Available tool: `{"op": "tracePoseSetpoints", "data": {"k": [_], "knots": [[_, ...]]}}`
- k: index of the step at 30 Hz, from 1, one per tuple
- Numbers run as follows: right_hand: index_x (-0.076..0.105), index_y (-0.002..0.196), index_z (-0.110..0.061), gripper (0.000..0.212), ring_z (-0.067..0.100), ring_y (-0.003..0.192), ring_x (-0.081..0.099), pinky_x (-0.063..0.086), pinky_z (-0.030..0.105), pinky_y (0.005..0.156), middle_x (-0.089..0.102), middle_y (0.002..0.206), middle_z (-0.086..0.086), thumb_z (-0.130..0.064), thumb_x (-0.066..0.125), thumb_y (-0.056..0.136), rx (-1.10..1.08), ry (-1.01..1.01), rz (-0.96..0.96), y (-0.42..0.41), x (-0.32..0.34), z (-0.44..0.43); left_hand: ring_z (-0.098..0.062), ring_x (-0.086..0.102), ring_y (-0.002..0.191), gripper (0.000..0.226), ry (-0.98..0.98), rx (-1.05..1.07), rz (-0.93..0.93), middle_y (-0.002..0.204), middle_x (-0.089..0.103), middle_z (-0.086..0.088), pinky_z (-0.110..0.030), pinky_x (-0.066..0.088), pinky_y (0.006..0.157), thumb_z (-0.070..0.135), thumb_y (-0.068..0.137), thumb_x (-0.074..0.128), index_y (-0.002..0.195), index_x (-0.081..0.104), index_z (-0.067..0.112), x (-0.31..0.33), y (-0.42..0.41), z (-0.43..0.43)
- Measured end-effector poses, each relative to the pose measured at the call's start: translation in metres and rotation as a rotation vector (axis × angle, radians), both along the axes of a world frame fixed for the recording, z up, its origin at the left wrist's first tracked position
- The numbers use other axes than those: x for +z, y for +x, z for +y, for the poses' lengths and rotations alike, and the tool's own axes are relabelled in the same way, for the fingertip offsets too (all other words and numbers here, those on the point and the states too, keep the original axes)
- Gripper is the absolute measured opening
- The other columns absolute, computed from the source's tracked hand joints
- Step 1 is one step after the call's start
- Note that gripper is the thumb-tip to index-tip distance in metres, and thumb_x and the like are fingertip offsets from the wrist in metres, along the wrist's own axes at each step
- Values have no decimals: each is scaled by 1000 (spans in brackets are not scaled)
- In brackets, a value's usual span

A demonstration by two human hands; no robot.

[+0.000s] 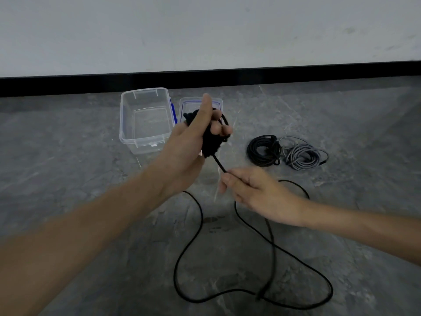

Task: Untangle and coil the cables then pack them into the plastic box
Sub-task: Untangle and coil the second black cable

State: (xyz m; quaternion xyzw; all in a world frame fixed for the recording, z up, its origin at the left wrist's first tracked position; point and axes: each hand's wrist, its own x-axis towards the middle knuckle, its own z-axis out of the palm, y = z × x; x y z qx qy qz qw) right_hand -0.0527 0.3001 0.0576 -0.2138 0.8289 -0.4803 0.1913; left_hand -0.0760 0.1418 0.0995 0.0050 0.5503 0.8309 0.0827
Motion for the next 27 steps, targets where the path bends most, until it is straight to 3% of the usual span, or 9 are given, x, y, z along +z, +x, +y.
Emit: {"op": "tracePoseSetpoints", "data": {"k": [4,8,10,13,18,21,23,25,27], "knots": [[65,85,-16,30,5,43,36,29,14,46,37,46,-12,-23,42,103,77,103,49,17,12,0,-12,65,80,37,-262,149,98,67,57,9,-39,47,101,48,87,52,73,58,14,-16,-7,-12],[65,78,-13,30,8,45,43,31,18,48,39,44,-8,-24,49,100,130,278,223,10,38,-5,-24,68,83,48,-725,35,190,72,65,-2,-37,52,81,50,97,46,72,62,13,-37,-1,-18],[61,73,-9,30,10,49,47,32,20,49,43,47,-8,-22,52,98,191,355,335,4,51,-6,-16,61,65,53,-801,-77,230,64,60,-6,-30,48,63,54,97,42,71,60,12,-40,3,-18],[62,72,-16,28,3,52,51,33,13,51,49,48,-18,-24,53,97,244,400,439,-7,71,-1,-10,42,54,58,-768,-231,210,58,48,-1,-18,36,57,53,95,34,68,51,5,-36,10,-15],[73,80,-10,20,-2,56,56,37,8,56,59,57,-24,-25,65,90,212,250,440,-36,84,9,-12,61,75,73,-581,-457,63,63,57,6,-31,44,76,79,80,25,85,62,16,-26,18,-12],[74,83,-4,17,-7,57,58,40,5,57,63,58,-23,-20,67,84,179,102,330,-48,83,14,-13,61,72,66,-489,-519,83,59,50,4,-43,42,82,84,74,35,76,64,25,-19,21,-8],[73,85,-7,13,-9,60,60,42,4,60,65,63,-25,-18,65,85,194,48,275,-51,79,16,-13,58,64,55,-419,-503,61,53,44,6,-42,41,79,70,87,40,77,61,19,-15,22,-5],[71,84,-17,12,-7,65,61,43,6,63,68,69,-21,-23,60,86,178,-15,226,-51,70,17,-12,54,55,40,-326,-480,5,44,37,8,-31,42,71,49,94,49,76,56,14,-10,20,-4],[69,82,-22,15,-4,55,53,39,7,55,62,62,-16,-26,55,88,137,-45,195,-50,62,16,-12,52,51,33,-226,-487,-59,40,33,9,-22,45,63,40,92,52,69,55,16,-7,19,-4]]}}
